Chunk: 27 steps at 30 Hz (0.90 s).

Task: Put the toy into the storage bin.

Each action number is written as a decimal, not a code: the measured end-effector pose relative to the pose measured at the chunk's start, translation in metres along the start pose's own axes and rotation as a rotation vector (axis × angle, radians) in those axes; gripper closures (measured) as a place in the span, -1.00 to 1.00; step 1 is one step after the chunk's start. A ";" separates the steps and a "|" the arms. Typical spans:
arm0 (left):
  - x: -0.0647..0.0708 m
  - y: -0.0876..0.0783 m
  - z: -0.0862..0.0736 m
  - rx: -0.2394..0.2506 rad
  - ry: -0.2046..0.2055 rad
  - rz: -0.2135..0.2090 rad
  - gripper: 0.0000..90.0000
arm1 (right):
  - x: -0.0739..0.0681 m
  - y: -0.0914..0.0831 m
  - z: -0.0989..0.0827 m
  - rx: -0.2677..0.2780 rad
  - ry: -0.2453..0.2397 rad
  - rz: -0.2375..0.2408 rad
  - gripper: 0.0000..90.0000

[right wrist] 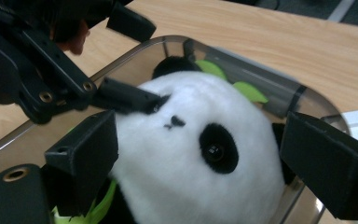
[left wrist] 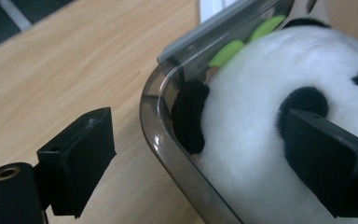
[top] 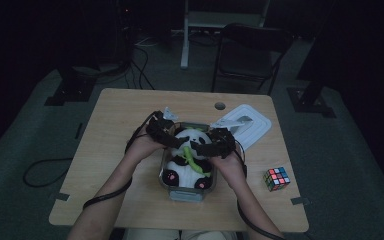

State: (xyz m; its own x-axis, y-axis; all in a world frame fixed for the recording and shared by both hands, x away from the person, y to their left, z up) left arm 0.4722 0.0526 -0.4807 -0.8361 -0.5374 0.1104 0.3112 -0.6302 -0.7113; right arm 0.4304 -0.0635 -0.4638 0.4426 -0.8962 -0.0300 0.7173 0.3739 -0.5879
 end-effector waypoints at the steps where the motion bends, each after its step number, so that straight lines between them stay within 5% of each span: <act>1: 0.000 -0.007 0.000 0.019 -0.007 0.002 -0.76 | 0.001 -0.002 0.000 0.003 0.002 -0.004 -0.75; 4: 0.001 -0.015 -0.001 0.029 0.005 0.012 -0.76 | 0.001 -0.006 -0.002 0.009 0.006 -0.001 -0.75; 13: 0.034 -0.053 -0.016 0.093 0.022 -0.081 -0.76 | -0.004 -0.039 -0.016 0.023 -0.006 0.046 -0.75; 21: 0.068 -0.061 -0.048 0.040 0.069 -0.119 -0.76 | 0.009 -0.062 -0.040 0.021 0.014 0.001 -0.75; 27: 0.073 -0.055 -0.057 -0.008 0.073 -0.125 -0.76 | 0.035 -0.073 -0.059 0.008 0.039 -0.073 -0.75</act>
State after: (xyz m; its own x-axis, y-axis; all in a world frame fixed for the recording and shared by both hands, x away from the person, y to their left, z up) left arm 0.3681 0.0800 -0.4733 -0.8988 -0.4126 0.1484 0.1987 -0.6851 -0.7009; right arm 0.3621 -0.1360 -0.4696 0.3677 -0.9298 -0.0188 0.7513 0.3089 -0.5832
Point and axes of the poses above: each handheld gripper's, and its own axes: y roughly forward along the jaws, z roughly out of its top, x roughly to its right, the point moved 10 cm from there along y, roughly forward along the jaws, and after that the axes turned 15 degrees about -z, right-handed, at the moved point
